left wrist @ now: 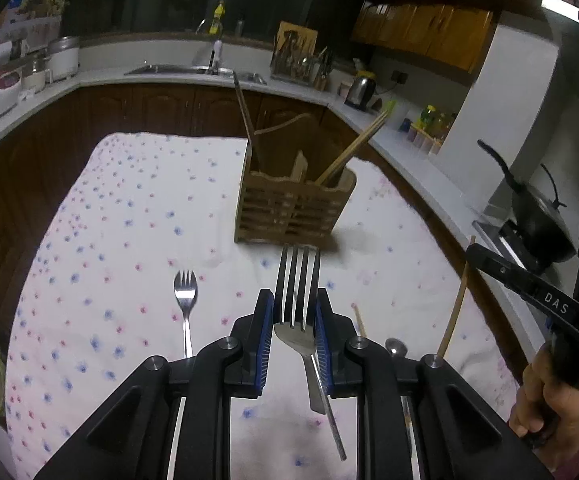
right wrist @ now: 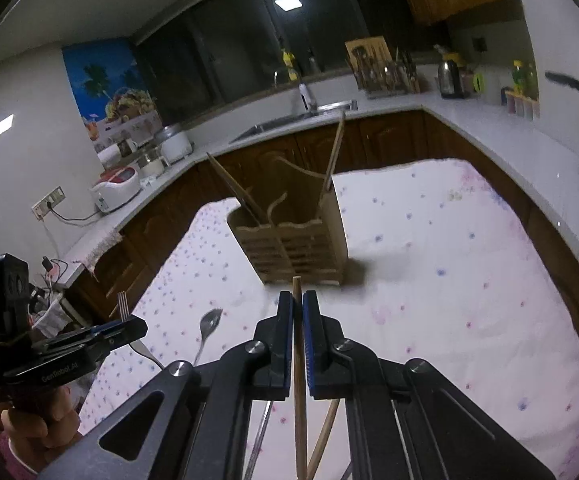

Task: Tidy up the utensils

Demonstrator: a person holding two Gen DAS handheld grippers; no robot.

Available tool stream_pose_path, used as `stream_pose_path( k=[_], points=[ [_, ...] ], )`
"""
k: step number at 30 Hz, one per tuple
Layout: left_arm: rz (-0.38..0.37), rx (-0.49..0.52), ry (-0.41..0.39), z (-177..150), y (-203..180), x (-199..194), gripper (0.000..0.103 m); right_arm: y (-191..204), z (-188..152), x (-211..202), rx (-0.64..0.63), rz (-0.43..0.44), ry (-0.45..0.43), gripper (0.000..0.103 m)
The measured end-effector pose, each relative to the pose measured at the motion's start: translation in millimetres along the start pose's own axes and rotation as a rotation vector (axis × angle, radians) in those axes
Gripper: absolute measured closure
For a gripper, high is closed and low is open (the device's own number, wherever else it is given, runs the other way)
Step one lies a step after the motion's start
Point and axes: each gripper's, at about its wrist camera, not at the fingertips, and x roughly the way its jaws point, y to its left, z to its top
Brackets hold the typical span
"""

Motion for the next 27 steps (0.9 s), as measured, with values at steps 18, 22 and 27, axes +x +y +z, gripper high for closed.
stream_pose_path(
  k=[18, 22, 27],
  points=[
    [0.016, -0.028, -0.139, 22.4, 16.3, -29.4, 0.085, 15.1, 31.6, -17.0, -0.031, 0.019, -0.108, 0.098],
    [0.016, -0.029, -0.149, 26.4, 18.4, -26.9, 0.085, 15.5, 35.5, -18.1, -0.035, 0.022, -0.115, 0.098],
    [0.013, -0.030, -0.151, 31.7, 21.3, -21.7, 0.085, 15.1, 39.0, -17.7, -0.038, 0.022, -0.119, 0.098]
  ],
)
